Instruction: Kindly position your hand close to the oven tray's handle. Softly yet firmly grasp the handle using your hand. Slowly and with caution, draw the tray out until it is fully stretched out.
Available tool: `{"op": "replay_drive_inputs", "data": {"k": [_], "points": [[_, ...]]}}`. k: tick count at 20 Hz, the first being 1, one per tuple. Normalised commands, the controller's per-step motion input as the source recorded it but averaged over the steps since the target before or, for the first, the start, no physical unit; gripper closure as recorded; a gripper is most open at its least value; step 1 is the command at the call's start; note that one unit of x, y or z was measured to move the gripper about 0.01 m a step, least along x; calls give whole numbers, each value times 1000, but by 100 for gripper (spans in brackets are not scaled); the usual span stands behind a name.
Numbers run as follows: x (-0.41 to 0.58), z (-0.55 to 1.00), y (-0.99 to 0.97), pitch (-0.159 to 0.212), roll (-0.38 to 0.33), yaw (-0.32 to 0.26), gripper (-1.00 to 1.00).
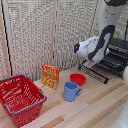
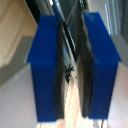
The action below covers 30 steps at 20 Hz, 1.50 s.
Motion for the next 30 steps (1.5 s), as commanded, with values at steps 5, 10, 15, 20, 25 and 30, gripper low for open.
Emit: {"op": "replay_drive_inputs", "data": {"k": [5, 10, 15, 20, 25, 30], "points": [[117, -454, 999, -14, -33, 0, 100], [158, -343, 986, -24, -25, 0, 100], [168, -155, 905, -32, -8, 10, 100], [753, 28, 627, 0, -57, -20, 100], [268, -220, 854, 2, -60, 25, 100], [-168, -619, 796, 25, -82, 32, 100]]}}
